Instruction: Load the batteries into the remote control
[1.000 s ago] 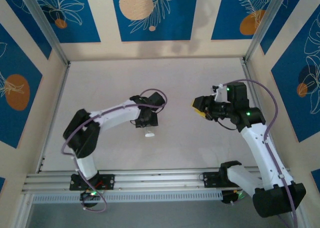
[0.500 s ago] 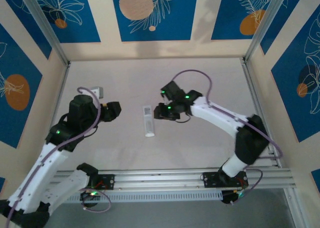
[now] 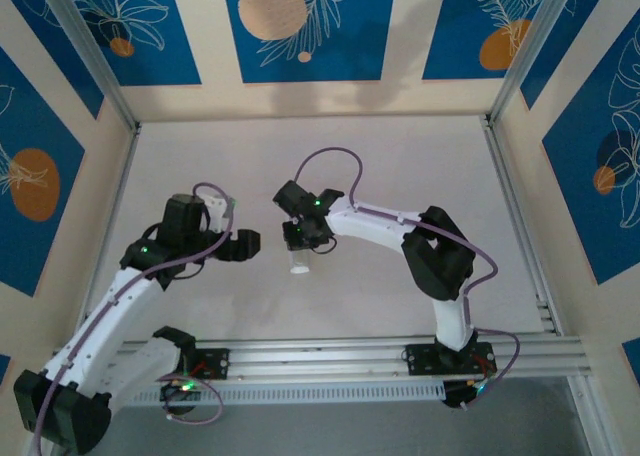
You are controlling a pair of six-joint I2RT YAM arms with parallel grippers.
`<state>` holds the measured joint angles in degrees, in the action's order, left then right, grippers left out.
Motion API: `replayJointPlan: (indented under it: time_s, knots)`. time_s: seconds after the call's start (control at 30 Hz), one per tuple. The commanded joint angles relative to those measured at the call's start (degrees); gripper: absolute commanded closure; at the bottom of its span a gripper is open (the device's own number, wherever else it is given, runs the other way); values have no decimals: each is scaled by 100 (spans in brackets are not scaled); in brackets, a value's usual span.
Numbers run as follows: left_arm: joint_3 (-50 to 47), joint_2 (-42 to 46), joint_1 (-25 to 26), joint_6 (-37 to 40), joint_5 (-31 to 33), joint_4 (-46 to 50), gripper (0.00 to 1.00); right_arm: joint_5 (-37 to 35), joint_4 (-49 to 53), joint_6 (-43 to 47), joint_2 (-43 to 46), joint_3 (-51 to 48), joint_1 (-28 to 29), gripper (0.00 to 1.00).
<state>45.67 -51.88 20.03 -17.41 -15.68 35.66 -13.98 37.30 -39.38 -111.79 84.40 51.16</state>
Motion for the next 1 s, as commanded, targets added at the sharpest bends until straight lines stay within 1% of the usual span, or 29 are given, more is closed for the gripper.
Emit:
replayJointPlan:
  time_s: [0.0, 0.17, 0.27, 0.3, 0.33, 0.4, 0.5, 0.6, 0.77, 0.87, 0.97]
  knots:
    - [-76, 5, -118, 75, -311, -338, 6, -28, 85, 69, -116, -28, 25, 80]
    - [-98, 91, -223, 175, -216, -290, 2, 37, 7, -3, -216, -45, 6, 78]
    - [-111, 98, -270, 218, -223, -270, 0, 75, 60, 31, -330, 64, 6, 66]
    - [-111, 83, -285, 232, -230, -263, 0, 109, 75, 27, -356, 108, -4, 64]
    - [-110, 83, -302, 248, -229, -261, 0, 173, 59, 28, -402, 124, -17, 64]
    - [-111, 73, -332, 250, -266, -270, 0, 325, 41, -26, -508, 164, -62, 66]
    - [-127, 71, -377, 238, -352, -305, 0, 165, 149, 4, -611, 259, -20, 68]
    - [-146, 65, -408, 245, -421, -323, 0, 44, 254, 105, -691, 347, 60, 66]
    - [-146, 56, -470, 272, -508, -332, 0, 185, 310, 124, -747, 391, 88, 61]
    - [-152, 73, -500, 295, -554, -332, 0, -19, 576, 144, -868, 590, 149, 57]
    - [-168, 93, -521, 295, -602, -332, 0, -182, 794, 171, -924, 780, 199, 59]
